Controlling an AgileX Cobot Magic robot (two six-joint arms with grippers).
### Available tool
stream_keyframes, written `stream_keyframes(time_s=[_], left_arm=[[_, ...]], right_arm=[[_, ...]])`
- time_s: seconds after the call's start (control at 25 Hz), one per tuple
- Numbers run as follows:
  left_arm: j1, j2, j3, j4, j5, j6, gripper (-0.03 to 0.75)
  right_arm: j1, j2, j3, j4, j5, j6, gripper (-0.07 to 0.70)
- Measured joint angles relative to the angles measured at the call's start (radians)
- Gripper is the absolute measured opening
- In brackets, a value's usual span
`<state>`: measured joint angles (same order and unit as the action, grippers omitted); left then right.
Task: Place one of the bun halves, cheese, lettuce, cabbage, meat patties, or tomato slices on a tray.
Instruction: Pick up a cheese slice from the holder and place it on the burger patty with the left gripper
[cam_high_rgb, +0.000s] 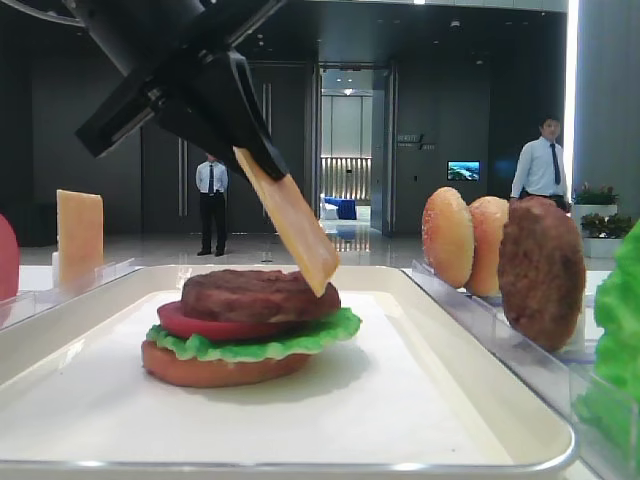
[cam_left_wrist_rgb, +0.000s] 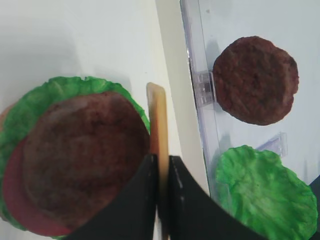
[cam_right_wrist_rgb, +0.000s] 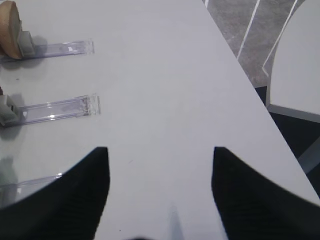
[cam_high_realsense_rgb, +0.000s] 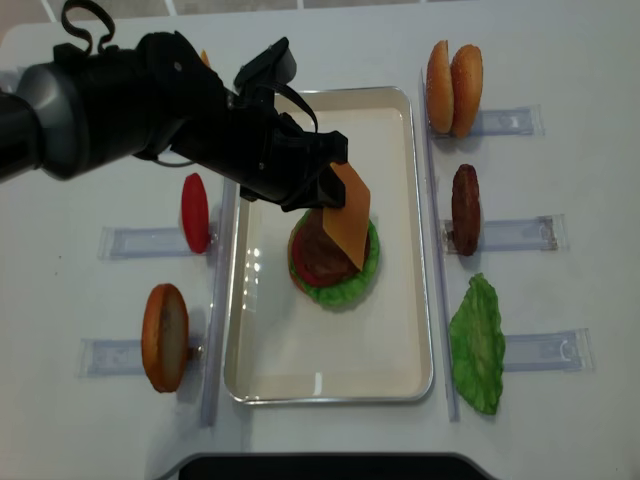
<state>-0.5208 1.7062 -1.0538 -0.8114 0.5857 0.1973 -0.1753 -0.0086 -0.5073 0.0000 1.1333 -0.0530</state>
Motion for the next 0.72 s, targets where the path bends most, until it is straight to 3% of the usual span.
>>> stream_keyframes(time_s=[0.4, 0.72], left_arm=[[0.000, 0.000, 0.000, 0.031, 0.012, 0.000, 0.032], [0.000, 0.000, 0.000, 0.038, 0.030, 0.000, 0.142]], right_arm=[[0.000, 0.000, 0.000, 0.000, 0.000, 0.000, 0.426], [0.000, 0.000, 0.000, 0.000, 0.000, 0.000, 0.426]])
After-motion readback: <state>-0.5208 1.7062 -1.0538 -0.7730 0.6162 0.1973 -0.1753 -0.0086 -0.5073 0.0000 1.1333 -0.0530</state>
